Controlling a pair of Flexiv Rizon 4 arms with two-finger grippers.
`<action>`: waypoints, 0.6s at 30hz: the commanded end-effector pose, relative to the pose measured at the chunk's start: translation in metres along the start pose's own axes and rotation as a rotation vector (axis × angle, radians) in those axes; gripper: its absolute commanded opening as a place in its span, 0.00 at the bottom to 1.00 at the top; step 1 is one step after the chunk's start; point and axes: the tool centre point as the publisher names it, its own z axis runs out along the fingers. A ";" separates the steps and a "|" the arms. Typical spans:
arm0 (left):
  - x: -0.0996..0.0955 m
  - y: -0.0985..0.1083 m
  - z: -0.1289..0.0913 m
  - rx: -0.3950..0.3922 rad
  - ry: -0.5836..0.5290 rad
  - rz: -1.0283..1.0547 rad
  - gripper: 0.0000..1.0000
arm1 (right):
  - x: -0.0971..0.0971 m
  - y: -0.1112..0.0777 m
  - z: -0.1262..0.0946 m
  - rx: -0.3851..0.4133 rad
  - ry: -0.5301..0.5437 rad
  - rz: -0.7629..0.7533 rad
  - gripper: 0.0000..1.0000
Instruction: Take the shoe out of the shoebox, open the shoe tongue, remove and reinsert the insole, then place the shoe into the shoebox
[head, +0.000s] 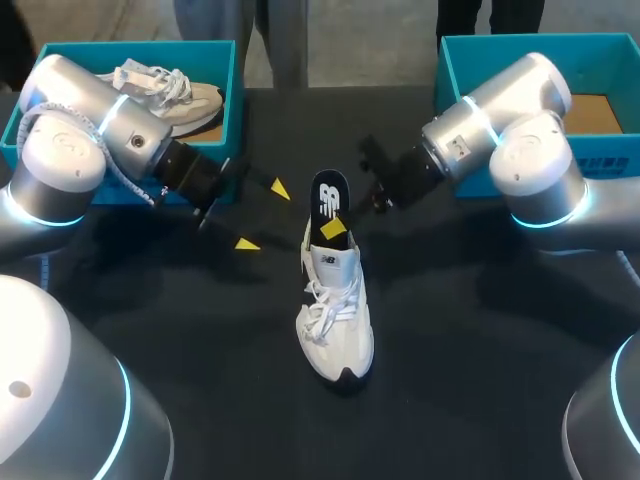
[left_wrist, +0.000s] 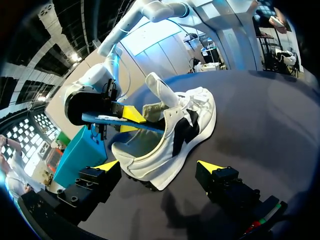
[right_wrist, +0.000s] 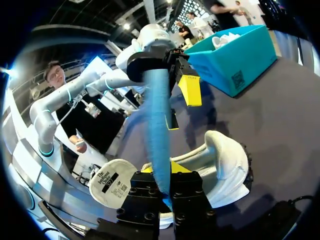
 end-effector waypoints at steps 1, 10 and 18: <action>0.000 -0.002 -0.002 -0.005 0.002 0.004 1.00 | -0.011 0.008 0.004 0.058 0.028 0.012 0.00; 0.003 0.000 -0.003 -0.011 -0.006 -0.006 1.00 | -0.006 -0.009 0.013 0.144 0.067 0.063 0.00; 0.000 0.001 0.001 -0.002 -0.001 -0.003 1.00 | 0.003 -0.023 0.018 0.151 0.060 0.095 0.00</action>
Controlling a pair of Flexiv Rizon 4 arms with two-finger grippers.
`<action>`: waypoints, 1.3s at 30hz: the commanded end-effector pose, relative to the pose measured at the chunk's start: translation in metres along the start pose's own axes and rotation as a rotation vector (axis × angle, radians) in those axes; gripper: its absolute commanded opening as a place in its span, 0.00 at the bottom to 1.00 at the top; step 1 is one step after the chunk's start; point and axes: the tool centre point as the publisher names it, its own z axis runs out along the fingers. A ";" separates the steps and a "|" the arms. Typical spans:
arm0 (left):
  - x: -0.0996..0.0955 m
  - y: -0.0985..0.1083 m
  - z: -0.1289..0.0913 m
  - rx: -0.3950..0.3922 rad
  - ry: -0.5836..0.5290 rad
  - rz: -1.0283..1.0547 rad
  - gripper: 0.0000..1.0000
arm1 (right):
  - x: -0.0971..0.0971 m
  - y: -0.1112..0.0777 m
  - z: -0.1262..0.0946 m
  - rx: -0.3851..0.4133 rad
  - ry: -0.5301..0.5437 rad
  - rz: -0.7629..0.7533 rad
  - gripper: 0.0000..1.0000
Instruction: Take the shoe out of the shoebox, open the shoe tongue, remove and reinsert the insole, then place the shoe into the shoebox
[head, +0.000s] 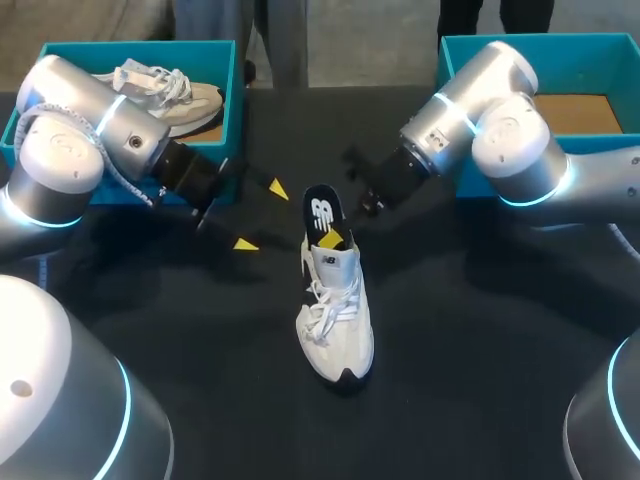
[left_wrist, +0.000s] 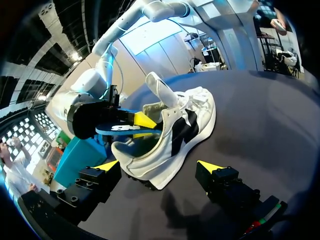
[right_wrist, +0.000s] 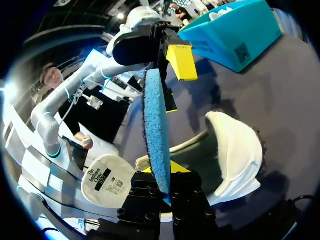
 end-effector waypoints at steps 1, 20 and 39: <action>-0.002 0.001 0.002 0.002 0.003 0.002 1.00 | 0.005 -0.006 0.005 -0.006 -0.005 0.008 0.00; 0.001 0.003 -0.001 0.003 0.003 0.002 1.00 | 0.009 0.005 -0.016 0.002 -0.094 -0.014 0.34; 0.002 0.001 -0.001 0.002 0.001 0.006 1.00 | -0.003 -0.002 -0.008 0.080 -0.043 0.021 0.00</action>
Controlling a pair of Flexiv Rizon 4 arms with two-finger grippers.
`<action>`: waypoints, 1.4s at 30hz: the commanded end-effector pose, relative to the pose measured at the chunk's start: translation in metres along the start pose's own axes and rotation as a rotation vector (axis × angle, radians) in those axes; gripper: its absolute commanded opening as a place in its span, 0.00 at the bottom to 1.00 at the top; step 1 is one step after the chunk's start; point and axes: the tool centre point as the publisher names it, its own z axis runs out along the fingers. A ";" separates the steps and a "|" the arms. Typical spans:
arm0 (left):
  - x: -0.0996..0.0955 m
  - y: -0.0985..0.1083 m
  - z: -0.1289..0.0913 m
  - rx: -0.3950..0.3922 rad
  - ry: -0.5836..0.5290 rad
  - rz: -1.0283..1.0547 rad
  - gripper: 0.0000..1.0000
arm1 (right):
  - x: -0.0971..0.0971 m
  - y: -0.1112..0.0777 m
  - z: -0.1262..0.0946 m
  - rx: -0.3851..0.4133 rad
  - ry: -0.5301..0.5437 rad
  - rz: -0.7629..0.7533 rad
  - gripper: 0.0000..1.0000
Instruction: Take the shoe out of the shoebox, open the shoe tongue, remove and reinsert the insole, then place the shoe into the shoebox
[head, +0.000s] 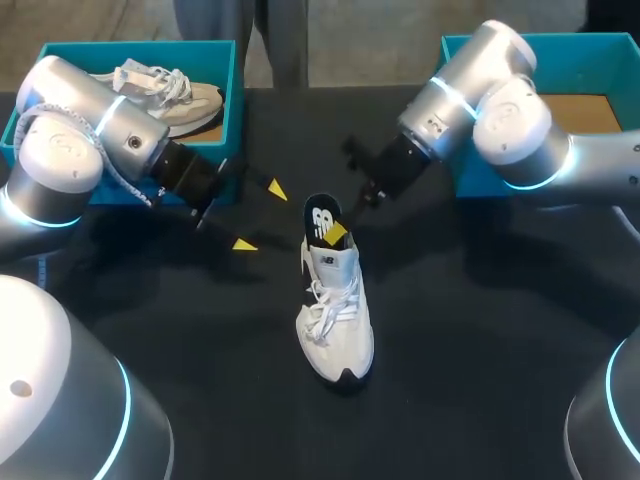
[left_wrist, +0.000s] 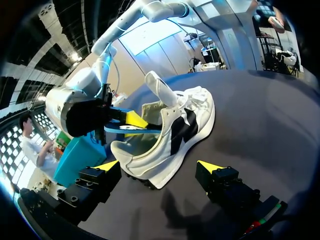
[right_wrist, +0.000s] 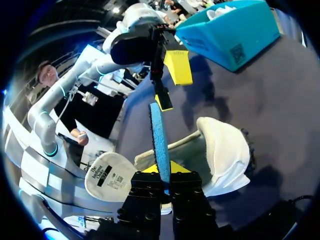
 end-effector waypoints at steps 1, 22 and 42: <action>0.000 -0.001 0.001 0.000 -0.001 0.004 1.00 | 0.003 -0.005 0.007 0.016 0.006 0.018 0.00; 0.002 -0.003 0.008 0.007 0.011 0.009 1.00 | 0.015 -0.007 0.006 0.042 -0.028 0.036 0.32; 0.004 -0.006 0.005 -0.007 0.006 0.004 1.00 | -0.002 0.021 -0.001 0.116 -0.048 -0.016 0.00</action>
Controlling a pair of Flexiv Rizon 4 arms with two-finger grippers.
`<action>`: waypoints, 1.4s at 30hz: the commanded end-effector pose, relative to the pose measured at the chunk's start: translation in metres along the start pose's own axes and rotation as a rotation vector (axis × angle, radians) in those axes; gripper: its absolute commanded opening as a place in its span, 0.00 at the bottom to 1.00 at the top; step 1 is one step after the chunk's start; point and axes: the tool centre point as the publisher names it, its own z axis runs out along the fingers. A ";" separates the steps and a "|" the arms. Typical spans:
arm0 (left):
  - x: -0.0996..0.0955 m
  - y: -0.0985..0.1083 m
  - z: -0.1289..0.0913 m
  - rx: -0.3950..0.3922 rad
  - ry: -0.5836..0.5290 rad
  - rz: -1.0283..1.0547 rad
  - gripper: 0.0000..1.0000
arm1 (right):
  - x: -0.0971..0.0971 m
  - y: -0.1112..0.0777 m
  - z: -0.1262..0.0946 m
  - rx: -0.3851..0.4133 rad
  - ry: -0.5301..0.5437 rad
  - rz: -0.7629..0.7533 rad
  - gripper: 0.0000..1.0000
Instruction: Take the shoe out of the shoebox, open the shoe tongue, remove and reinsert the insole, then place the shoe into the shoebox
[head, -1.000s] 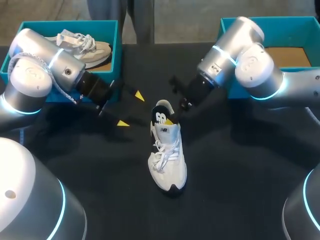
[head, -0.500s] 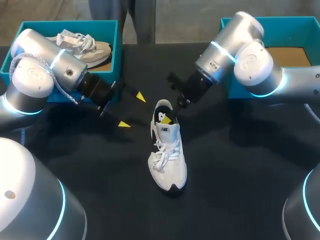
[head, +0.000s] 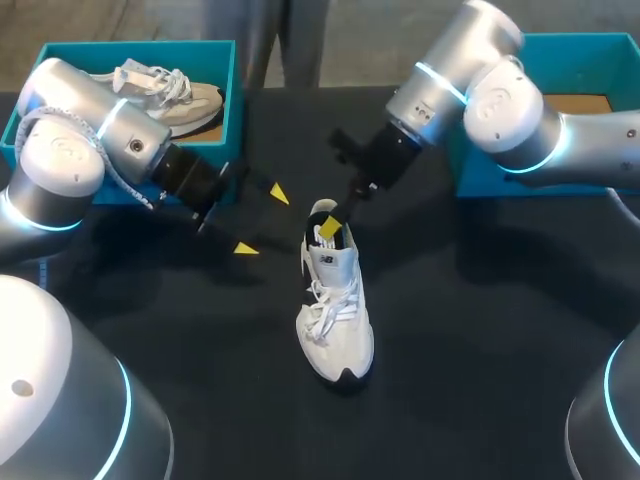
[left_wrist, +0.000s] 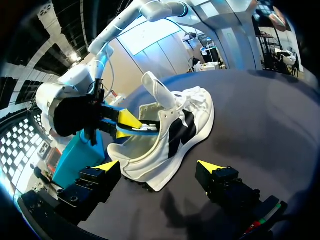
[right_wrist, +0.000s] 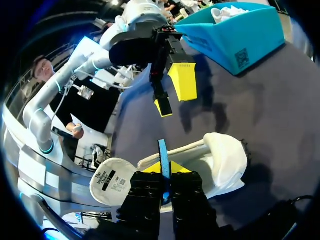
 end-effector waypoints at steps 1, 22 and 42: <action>0.000 -0.002 0.001 -0.004 0.002 0.001 1.00 | -0.006 0.007 0.005 0.055 0.010 0.015 0.00; -0.001 -0.001 0.001 -0.003 0.001 -0.001 1.00 | 0.014 -0.003 0.011 0.057 -0.001 0.055 0.35; 0.001 0.000 0.001 0.001 0.000 -0.001 1.00 | 0.022 0.026 -0.017 0.007 -0.103 -0.033 0.46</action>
